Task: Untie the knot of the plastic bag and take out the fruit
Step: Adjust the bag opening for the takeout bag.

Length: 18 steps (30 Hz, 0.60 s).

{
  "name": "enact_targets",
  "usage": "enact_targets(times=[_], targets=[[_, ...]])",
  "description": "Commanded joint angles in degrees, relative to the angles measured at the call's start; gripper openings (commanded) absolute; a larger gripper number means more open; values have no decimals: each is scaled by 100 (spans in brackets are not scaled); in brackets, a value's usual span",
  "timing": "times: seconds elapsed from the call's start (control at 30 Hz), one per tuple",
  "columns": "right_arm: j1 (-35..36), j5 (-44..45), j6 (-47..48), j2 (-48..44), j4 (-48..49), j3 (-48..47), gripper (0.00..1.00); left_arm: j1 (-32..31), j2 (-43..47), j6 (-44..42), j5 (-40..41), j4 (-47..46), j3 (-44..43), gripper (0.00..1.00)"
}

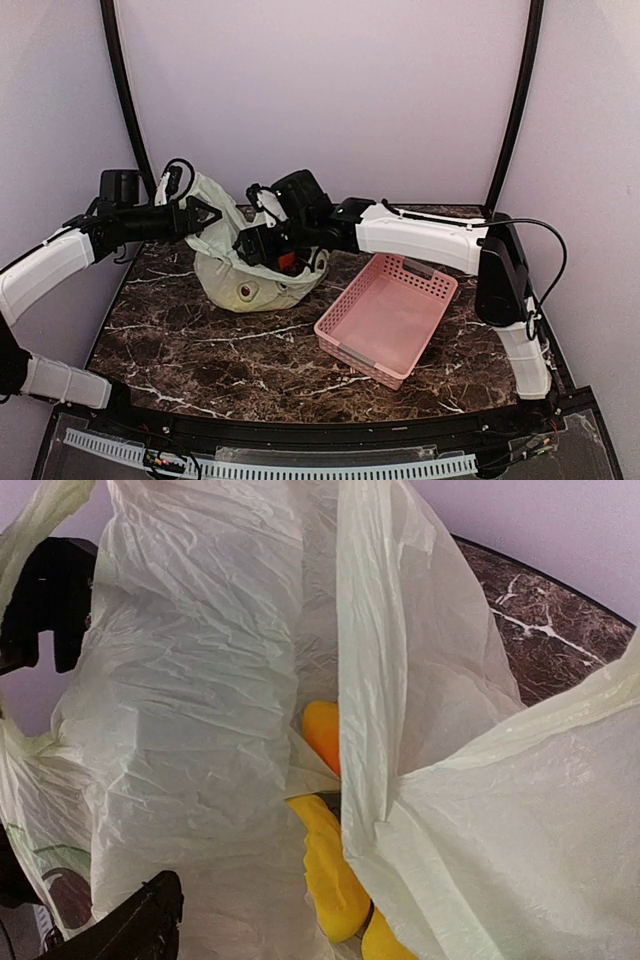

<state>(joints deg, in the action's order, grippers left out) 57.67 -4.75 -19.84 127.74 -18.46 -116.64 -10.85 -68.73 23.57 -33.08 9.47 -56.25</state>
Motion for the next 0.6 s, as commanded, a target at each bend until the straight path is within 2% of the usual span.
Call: enact_targets(times=[0.0,0.13,0.2,0.33,0.4,0.43,0.5,0.57], targets=[[150,-286,270,166,139,-269,87,-22,-157,155,-212,-350,119,92],[218,-256,382,168,123,-257,87,-22,-228,220,-247,-570,204,91],[242,-142,384,143,108,-223,87,-20,-256,169,-227,-564,224,83],[238,187,433,49,59,-120,87,-19,-352,95,-224,-527,293,56],[235,419,449,20,-27,-90,87,-17,-398,56,-270,-535,354,31],[227,613,458,2,-90,-87,88,-21,-406,40,-292,-545,361,25],[182,1144,401,-26,-266,-83,88,-18,-391,-53,-345,-537,381,7],[48,1398,287,-117,-427,12,89,-14,-366,-203,-346,-463,371,2]])
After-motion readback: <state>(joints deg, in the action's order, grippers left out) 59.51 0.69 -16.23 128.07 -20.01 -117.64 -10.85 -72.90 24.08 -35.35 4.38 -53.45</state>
